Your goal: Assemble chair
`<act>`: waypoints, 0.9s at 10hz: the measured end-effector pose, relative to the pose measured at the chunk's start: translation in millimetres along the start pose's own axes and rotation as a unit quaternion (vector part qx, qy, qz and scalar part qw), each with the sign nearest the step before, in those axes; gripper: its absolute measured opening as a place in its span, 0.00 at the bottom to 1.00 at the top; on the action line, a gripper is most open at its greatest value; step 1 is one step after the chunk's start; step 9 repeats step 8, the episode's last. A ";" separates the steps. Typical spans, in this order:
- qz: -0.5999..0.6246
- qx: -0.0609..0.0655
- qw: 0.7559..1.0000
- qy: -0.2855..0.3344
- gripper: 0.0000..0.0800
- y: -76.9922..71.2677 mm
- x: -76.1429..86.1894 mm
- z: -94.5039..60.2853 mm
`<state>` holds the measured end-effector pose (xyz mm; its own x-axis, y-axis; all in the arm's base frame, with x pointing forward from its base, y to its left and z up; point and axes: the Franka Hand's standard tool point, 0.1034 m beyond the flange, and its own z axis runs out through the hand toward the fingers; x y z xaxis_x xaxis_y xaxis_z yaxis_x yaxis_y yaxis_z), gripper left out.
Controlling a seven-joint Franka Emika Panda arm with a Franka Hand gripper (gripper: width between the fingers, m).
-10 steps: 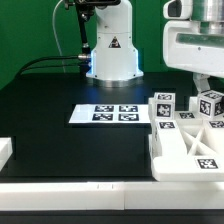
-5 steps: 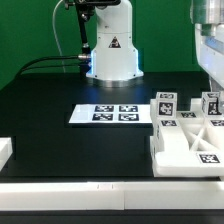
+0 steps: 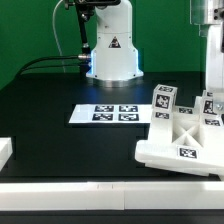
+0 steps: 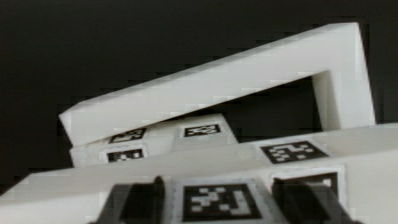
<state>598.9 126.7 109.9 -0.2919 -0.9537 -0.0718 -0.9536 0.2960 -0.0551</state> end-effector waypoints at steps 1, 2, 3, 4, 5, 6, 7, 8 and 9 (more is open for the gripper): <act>-0.001 0.000 1.000 0.000 0.35 0.2 -0.2 0.2; -0.002 0.000 1.000 0.000 0.46 0.3 -0.2 0.4; -0.005 0.000 1.000 0.000 0.70 0.2 -0.2 0.2; -0.019 0.000 1.000 -0.001 0.78 0.0 0.0 -1.2; -0.028 0.000 1.000 -0.002 0.78 1.4 -0.4 -2.9; -0.042 0.002 0.999 -0.006 0.81 2.4 -3.3 -9.2; -0.067 -0.009 0.998 -0.013 0.81 4.7 -7.9 -23.9; -0.075 -0.009 0.997 -0.017 0.81 1.9 -10.0 -32.2; -0.075 -0.009 0.997 -0.017 0.81 1.9 -10.0 -32.2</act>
Offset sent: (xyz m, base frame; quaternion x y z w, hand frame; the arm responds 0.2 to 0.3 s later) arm -0.0097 -0.0081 0.0071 -0.0047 0.0030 -0.0349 0.9994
